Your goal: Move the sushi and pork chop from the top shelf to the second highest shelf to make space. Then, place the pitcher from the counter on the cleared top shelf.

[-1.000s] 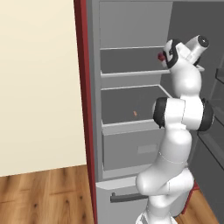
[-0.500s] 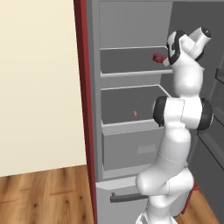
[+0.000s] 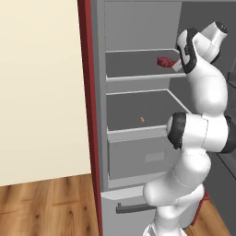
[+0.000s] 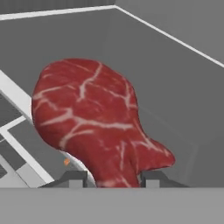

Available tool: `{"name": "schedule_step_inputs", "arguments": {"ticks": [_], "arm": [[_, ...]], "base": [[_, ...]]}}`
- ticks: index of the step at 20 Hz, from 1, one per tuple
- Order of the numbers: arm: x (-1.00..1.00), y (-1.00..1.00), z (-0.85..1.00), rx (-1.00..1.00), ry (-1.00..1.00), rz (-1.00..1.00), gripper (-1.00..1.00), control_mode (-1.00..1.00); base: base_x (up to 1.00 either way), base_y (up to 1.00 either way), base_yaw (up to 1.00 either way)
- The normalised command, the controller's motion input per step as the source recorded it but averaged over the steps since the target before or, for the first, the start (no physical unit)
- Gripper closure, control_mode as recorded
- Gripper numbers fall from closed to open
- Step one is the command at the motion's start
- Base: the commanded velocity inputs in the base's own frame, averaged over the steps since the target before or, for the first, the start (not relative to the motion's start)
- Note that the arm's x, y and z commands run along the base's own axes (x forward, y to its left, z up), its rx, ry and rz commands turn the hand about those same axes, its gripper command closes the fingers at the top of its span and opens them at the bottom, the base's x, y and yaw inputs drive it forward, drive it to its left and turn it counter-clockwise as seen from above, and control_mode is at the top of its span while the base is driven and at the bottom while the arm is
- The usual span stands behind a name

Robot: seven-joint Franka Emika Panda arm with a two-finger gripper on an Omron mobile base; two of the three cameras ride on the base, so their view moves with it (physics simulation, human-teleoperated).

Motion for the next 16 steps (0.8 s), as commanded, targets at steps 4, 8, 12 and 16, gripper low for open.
{"name": "schedule_step_inputs", "arguments": {"ticks": [4,8,12,16], "arm": [[-0.95,0.73,-0.09,-0.13,-0.16,0.0,1.0,-1.0],[-1.0,0.44,0.05,-0.08,0.0,0.0,1.0,-1.0],[-1.0,0.05,0.09,-0.04,0.0,0.0,1.0,-1.0],[-1.0,0.0,0.01,0.0,-0.02,0.0,1.0,-1.0]], "base": [[0.0,0.0,0.0],[0.0,0.0,0.0],[0.0,0.0,0.0],[0.0,0.0,0.0]]}}
